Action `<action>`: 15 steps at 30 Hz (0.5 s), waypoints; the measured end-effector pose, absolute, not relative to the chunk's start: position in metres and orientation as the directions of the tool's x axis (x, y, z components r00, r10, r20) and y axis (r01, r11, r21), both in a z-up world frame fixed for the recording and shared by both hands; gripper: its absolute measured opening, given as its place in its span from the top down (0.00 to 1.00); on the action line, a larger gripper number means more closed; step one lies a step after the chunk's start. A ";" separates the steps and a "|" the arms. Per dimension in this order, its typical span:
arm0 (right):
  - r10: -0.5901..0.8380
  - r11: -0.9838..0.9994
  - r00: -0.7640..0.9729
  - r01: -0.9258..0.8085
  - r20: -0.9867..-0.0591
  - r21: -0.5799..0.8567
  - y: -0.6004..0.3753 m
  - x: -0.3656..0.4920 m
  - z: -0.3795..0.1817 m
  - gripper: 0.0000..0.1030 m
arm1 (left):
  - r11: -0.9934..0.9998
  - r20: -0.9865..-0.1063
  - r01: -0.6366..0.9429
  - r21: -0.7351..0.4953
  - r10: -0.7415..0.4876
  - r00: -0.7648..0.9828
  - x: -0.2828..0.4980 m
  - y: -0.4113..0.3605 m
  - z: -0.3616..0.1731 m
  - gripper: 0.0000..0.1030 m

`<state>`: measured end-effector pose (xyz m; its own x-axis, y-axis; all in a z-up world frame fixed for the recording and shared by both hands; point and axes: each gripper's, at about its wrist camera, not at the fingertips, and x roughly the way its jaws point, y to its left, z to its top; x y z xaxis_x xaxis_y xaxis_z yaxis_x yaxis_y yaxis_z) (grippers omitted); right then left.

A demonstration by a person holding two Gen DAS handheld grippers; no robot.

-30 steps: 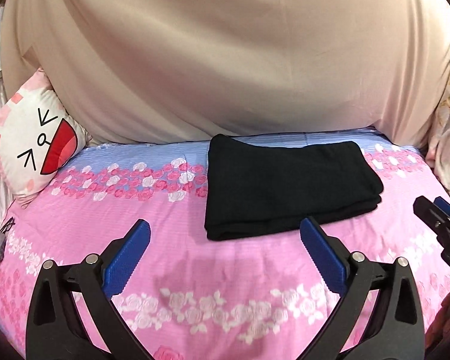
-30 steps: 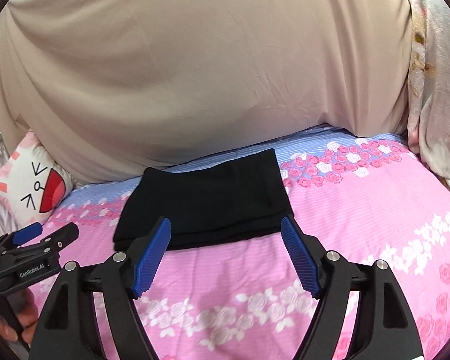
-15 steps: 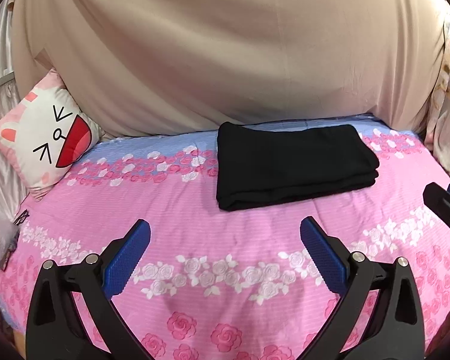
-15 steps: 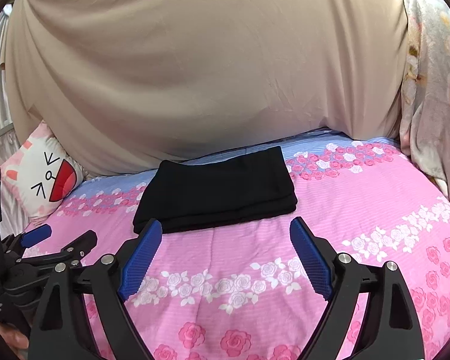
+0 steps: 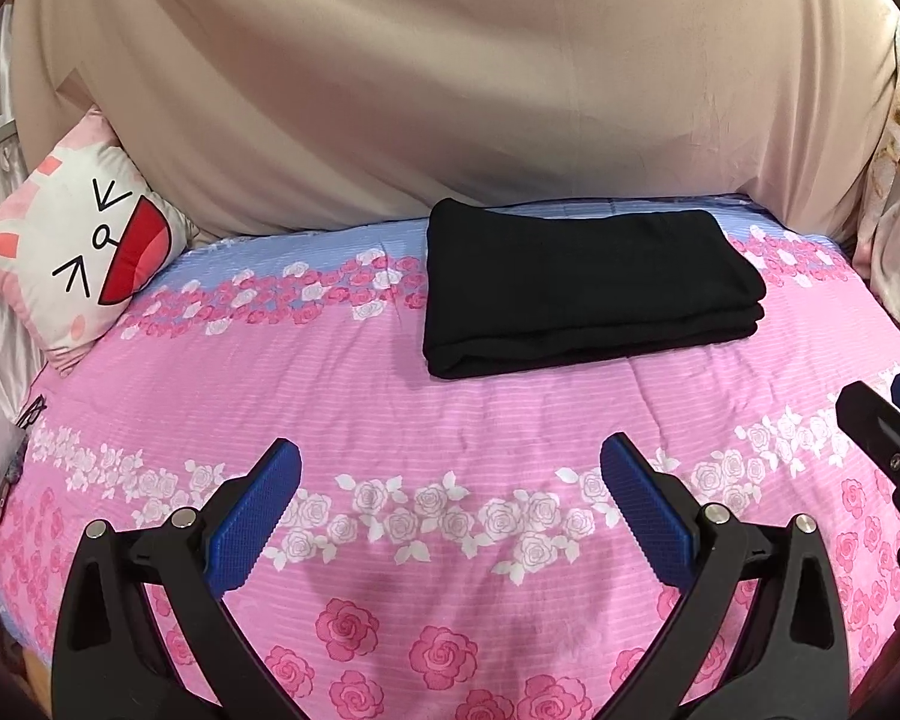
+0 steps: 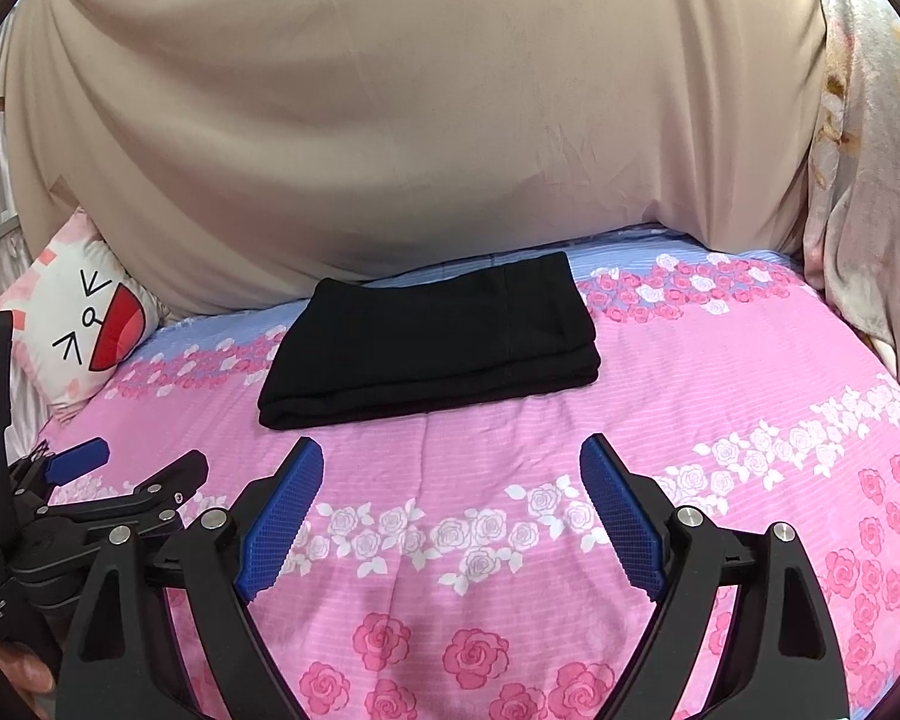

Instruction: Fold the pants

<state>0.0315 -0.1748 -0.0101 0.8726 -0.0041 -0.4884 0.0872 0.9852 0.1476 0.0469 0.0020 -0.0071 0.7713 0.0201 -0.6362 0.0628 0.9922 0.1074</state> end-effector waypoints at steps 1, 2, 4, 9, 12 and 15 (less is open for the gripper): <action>-0.003 0.985 0.870 0.087 -0.493 0.147 -0.174 0.033 -0.011 0.17 | 0.992 -0.638 0.062 0.108 0.022 0.770 0.048 0.002 -0.008 0.05; -0.002 0.985 0.869 0.086 -0.494 0.147 -0.174 0.034 -0.011 0.17 | 0.992 -0.640 0.061 0.110 0.024 0.768 0.049 0.001 -0.008 0.05; 0.000 0.985 0.866 0.086 -0.499 0.149 -0.172 0.037 -0.012 0.17 | 0.991 -0.642 0.060 0.117 0.029 0.766 0.052 0.001 -0.010 0.05; -0.005 0.985 0.861 0.091 -0.509 0.144 -0.170 0.041 -0.015 0.17 | 0.991 -0.648 0.058 0.119 0.033 0.761 0.058 0.001 -0.013 0.05; -0.012 0.985 0.857 0.100 -0.515 0.143 -0.170 0.042 -0.017 0.17 | 0.992 -0.654 0.056 0.116 0.033 0.756 0.061 0.001 -0.016 0.05; -0.015 0.984 0.855 0.104 -0.518 0.143 -0.170 0.043 -0.018 0.17 | 0.992 -0.660 0.061 0.112 0.028 0.751 0.062 0.002 -0.018 0.05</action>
<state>0.0432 -0.1704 -0.0185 0.8551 -0.0152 -0.5183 0.1040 0.9843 0.1428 0.0625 0.0024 -0.0183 0.7512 0.0282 -0.6595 0.0614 0.9918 0.1123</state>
